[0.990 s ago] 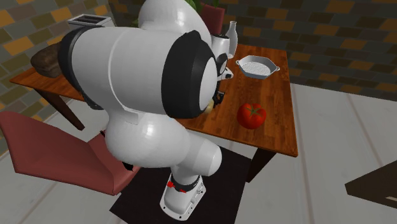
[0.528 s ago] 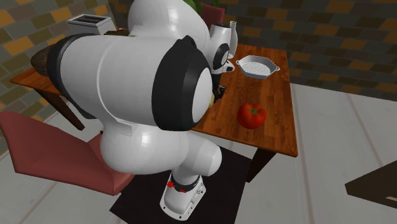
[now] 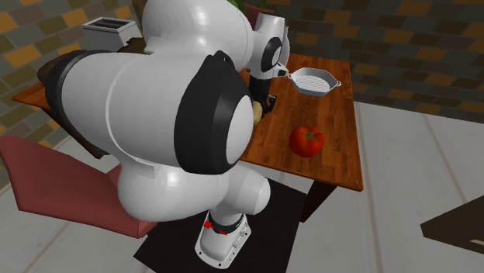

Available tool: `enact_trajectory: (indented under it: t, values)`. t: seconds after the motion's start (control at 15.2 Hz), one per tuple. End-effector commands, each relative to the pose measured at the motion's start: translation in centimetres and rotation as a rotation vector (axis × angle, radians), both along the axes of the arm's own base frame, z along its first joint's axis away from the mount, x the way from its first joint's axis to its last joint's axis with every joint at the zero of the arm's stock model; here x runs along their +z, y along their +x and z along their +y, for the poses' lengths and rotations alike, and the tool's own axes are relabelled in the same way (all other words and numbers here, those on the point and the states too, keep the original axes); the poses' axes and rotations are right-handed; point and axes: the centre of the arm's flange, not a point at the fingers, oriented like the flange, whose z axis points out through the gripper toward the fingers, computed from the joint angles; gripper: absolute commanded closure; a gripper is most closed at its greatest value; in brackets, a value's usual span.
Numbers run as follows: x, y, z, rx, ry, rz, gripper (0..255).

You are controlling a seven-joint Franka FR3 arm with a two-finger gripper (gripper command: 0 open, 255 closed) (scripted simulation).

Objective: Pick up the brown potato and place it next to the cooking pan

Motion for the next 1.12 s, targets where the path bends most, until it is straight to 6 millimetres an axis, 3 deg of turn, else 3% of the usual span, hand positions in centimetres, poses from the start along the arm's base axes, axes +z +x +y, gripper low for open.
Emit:
enact_trajectory:
  t: [0.0,0.13,1.06]
  values:
    - [1.1,0.0,0.1,0.000,0.000,0.000,255]
    - [2.1,0.0,0.1,0.000,0.000,0.000,255]
    - [2.3,17.9,-4.4,0.000,0.000,0.000,255]
